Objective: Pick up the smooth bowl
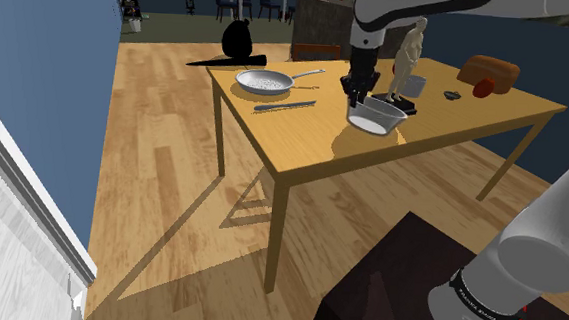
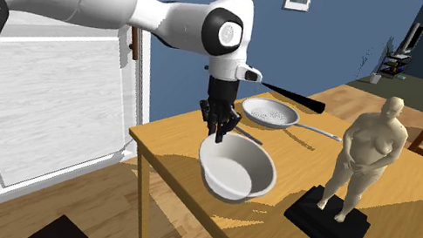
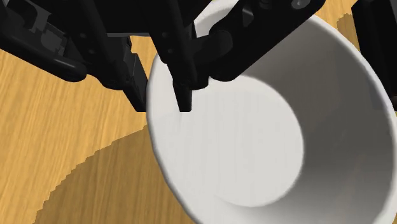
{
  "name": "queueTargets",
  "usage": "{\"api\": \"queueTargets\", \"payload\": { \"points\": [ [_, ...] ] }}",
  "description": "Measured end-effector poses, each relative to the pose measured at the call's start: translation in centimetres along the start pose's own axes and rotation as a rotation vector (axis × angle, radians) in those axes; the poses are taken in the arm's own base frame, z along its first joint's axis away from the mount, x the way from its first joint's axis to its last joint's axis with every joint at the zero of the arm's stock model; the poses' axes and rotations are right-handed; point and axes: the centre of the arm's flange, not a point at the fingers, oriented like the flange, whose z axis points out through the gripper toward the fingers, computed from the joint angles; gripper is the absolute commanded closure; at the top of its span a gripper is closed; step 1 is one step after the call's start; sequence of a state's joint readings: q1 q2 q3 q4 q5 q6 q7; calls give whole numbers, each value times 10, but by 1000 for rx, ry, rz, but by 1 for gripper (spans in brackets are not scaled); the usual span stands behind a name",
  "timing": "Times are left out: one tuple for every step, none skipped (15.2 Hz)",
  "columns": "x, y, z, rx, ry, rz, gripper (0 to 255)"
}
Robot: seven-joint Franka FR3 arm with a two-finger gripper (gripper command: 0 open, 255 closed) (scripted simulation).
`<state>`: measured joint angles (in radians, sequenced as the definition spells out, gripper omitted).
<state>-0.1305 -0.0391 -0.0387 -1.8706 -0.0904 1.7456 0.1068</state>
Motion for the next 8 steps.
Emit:
{"api": "queueTargets", "payload": {
  "points": [
    [-1,1,-6,0,0,0,255],
    [-1,1,-11,0,0,0,255],
    [-1,2,-17,0,0,0,255],
    [-2,3,-22,0,0,0,255],
    [-2,4,-27,0,0,0,255],
    [-3,3,-33,0,0,0,255],
    [-3,3,-38,0,0,0,255],
    [-4,3,-41,0,0,0,255]
  ]
}}
